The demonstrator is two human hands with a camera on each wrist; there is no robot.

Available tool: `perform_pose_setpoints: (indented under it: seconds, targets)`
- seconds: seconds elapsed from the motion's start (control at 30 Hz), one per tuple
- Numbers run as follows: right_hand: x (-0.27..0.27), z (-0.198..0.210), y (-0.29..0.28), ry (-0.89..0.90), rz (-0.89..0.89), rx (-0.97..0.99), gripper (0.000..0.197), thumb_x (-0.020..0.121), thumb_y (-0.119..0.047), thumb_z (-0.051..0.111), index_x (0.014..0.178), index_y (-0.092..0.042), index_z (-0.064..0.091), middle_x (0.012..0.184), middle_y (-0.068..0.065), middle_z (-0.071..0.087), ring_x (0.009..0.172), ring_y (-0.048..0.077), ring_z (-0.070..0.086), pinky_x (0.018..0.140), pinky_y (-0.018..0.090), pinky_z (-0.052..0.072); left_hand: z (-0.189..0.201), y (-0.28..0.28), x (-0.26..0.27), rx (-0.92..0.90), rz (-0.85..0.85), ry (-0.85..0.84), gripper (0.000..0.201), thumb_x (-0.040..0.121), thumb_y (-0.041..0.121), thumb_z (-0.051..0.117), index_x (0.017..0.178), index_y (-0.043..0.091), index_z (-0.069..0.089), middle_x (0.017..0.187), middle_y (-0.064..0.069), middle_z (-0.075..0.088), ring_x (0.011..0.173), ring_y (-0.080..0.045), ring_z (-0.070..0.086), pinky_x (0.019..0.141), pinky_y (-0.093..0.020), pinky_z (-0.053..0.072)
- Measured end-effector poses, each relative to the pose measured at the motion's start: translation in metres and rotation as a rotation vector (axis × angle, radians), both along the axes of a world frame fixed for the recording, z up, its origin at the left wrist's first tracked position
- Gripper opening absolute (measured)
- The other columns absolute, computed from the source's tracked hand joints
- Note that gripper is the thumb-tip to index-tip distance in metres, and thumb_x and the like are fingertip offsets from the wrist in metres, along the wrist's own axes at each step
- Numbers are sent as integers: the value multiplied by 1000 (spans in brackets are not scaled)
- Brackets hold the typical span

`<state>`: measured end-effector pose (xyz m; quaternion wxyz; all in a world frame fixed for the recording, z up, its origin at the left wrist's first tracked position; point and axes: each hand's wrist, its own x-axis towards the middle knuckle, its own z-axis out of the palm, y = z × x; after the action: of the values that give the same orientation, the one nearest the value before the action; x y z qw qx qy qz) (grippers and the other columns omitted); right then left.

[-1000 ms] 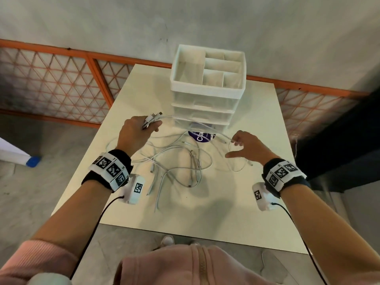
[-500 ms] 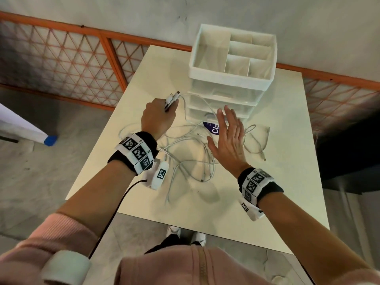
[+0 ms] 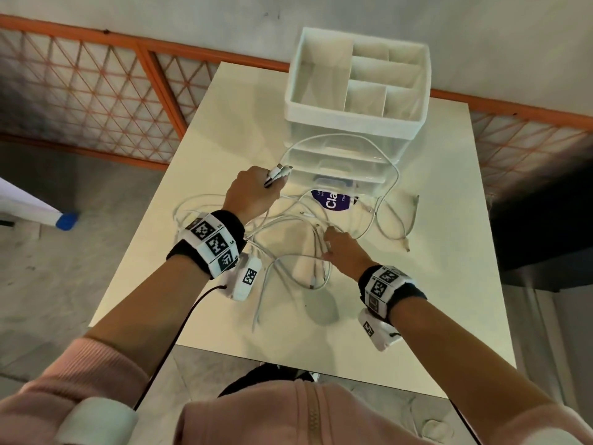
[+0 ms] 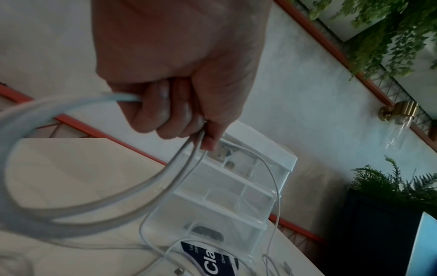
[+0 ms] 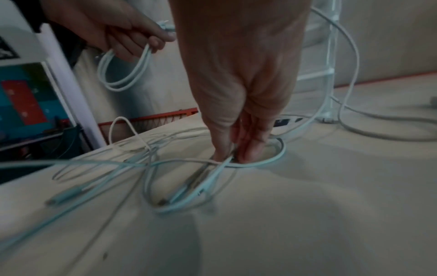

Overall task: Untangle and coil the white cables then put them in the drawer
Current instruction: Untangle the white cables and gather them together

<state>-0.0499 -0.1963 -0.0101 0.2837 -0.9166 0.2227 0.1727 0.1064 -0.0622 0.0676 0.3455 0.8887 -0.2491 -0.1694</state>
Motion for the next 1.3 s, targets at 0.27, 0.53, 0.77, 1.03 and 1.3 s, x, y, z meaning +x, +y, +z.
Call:
perform_pose_setpoints:
  seconds: [0.27, 0.53, 0.77, 1.03, 1.3]
  targets:
    - [15, 47, -28, 180, 140, 376, 14, 82, -5, 69, 95, -5, 64, 83, 8, 69, 71, 13, 63, 64, 21, 47, 2, 15, 0, -23, 5, 114, 63, 76, 31, 77, 120, 4, 42, 85, -7, 55, 77, -21, 52, 69, -27, 36]
    - [27, 141, -19, -340, 33, 588, 21, 83, -8, 70, 97, 6, 62, 88, 12, 65, 81, 24, 71, 83, 30, 56, 27, 7, -28, -340, -166, 326, 34, 85, 47, 63, 84, 15, 51, 64, 5, 40, 59, -10, 39, 60, -25, 36]
    - [25, 156, -2, -460, -19, 458, 15, 80, -9, 73, 87, 3, 68, 70, 4, 71, 67, 15, 73, 77, 33, 58, 45, -7, -51, -505, -240, 353, 35, 98, 41, 43, 102, 7, 53, 82, -5, 54, 70, -10, 47, 58, -19, 37]
    - [15, 150, 2, -465, -95, 542, 37, 79, -13, 75, 106, 0, 53, 90, 12, 66, 87, 22, 66, 88, 38, 51, 78, -14, -62, -672, -97, 262, 33, 103, 29, 31, 78, 16, 47, 74, 5, 45, 60, -1, 45, 61, -13, 41]
    - [11, 149, 3, -549, 3, 613, 16, 84, -11, 70, 98, -4, 65, 89, 21, 67, 79, 11, 61, 80, 25, 50, 116, -5, -54, -1030, -150, 487, 35, 104, 28, 26, 75, 15, 41, 64, 5, 43, 46, -5, 38, 51, -20, 41]
